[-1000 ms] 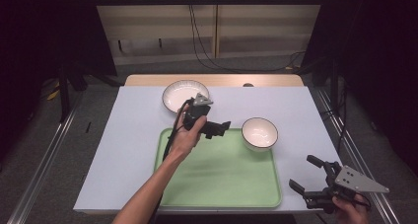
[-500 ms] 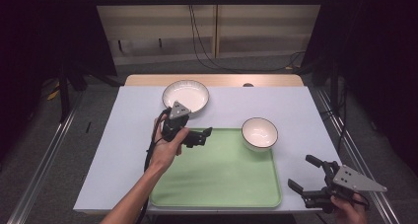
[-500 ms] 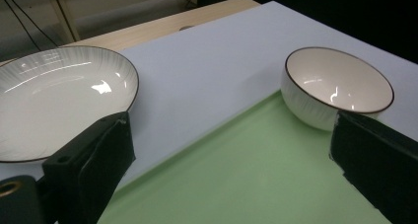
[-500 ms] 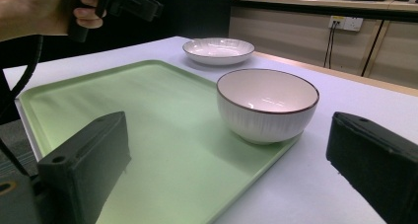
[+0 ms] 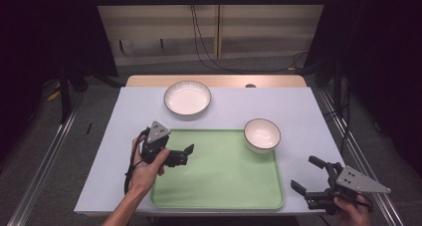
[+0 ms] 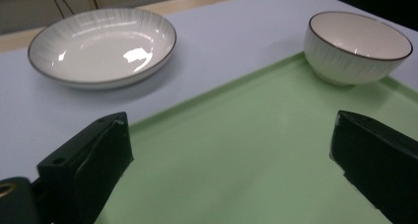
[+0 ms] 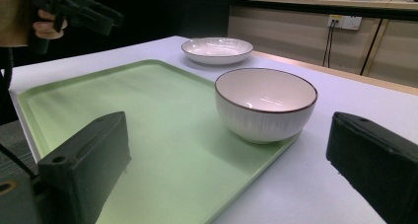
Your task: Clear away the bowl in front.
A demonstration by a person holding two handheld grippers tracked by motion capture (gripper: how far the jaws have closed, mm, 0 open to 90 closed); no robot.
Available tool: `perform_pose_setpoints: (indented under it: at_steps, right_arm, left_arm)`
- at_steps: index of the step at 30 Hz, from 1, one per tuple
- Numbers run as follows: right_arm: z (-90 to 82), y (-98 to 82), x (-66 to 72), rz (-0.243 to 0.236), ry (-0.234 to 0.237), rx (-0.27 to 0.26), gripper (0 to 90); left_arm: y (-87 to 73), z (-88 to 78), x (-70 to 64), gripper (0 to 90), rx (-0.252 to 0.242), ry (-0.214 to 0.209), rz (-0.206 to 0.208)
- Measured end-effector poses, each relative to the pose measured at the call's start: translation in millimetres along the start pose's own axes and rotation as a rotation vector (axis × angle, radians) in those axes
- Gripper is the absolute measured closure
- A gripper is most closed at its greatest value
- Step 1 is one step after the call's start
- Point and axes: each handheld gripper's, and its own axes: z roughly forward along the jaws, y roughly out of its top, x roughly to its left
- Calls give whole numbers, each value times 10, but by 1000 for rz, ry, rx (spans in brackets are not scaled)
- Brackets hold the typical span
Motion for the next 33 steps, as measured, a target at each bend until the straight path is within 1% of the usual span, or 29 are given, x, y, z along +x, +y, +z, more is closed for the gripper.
perform_pose_setpoints:
  at_steps: [1, 2, 3, 4, 5, 6, 7, 8, 9, 10, 12, 14, 16, 17, 18, 19, 21, 22, 23, 24, 25, 26, 27, 28, 29, 30, 31, 32, 33]
  right_arm:
    - [0, 0, 0, 0, -1, 1, 26]
    - [0, 0, 2, 2, -1, 1, 26]
    - [1, 0, -1, 0, -1, 1, 26]
    - [2, -1, -1, 0, -2, 1, 25]
    - [3, -1, -2, 2, 0, 1, 26]
    - [4, -3, -2, 1, -6, 3, 26]
    - [4, -3, -2, 1, -6, 3, 26]
    - [7, -4, 0, 4, -8, 4, 26]
    - [10, -4, 1, 6, -11, 5, 26]
    - [12, -4, 0, 9, -12, 4, 27]
    - [15, -3, 4, 11, -10, 1, 27]
    - [12, -3, 3, 9, -12, 2, 27]
    - [8, -7, -6, 5, -7, 3, 27]
    - [12, -7, -9, 9, -9, -1, 27]
    - [15, -6, -14, 6, -17, 1, 27]
    - [15, -6, -14, 6, -17, 1, 27]
    - [17, -5, -13, 5, -14, 4, 27]
    - [17, -5, -13, 5, -14, 4, 27]
    - [15, -6, -9, 10, -13, 6, 26]
    - [15, -6, -14, 5, -14, 4, 27]
    - [16, -8, -14, 10, -19, 2, 27]
    - [15, -8, -19, 7, -20, 2, 27]
    - [12, -6, -17, 8, -20, 2, 27]
    - [12, -6, -17, 8, -20, 2, 27]
    - [14, -4, -16, 3, -18, 0, 27]
    - [18, -4, -17, -2, -15, 1, 27]
    - [19, -4, -14, 2, -13, 4, 27]
    - [21, -3, -12, 4, -13, 5, 27]
    - [22, -1, -16, -3, -13, 3, 27]
  left_arm:
    - [-35, -37, 5, 21, -7, 2, -11]
    - [-72, -76, 10, 21, -14, 12, -24]
    - [-106, -108, 12, 21, -13, 25, -26]
    - [-141, -137, 7, 21, -17, 46, -21]
    - [-179, -172, 2, 21, -34, 64, -14]
    - [-243, -235, 1, 21, -38, 121, 6]
    - [-243, -235, 1, 21, -38, 121, 6]
    - [-267, -267, -10, 21, -61, 139, 9]
    - [-283, -309, -13, 21, -64, 159, 27]
    - [-302, -347, -13, 21, -73, 176, 18]
    - [-360, -429, 19, 20, -90, 147, -46]
    - [-442, -505, 27, 20, -95, 179, -32]
    - [-529, -571, 43, 17, -96, 176, -52]
    - [-566, -594, 45, 19, -98, 178, -49]
    - [-594, -618, 40, 20, -94, 183, -36]
    - [-613, -641, 38, 20, -87, 172, -20]
    - [-646, -697, 17, 17, -84, 181, -23]
    - [-665, -724, 11, 17, -86, 166, -22]
    - [-686, -749, 2, 22, -95, 167, -22]
    - [-709, -773, 2, 21, -95, 175, -10]
    - [-735, -790, 0, 19, -102, 187, -1]
    - [-762, -801, 13, 18, -104, 187, 3]
    - [-770, -813, 28, 23, -108, 180, -31]
    - [-765, -847, 44, 23, -119, 166, -53]
    - [-766, -868, 28, 21, -148, 188, -50]
    - [-771, -879, 29, 16, -145, 200, -15]
    - [-773, -884, 28, 17, -129, 207, -2]
    - [-772, -892, 30, 22, -136, 211, -11]
    - [-770, -897, 35, 21, -151, 204, -25]
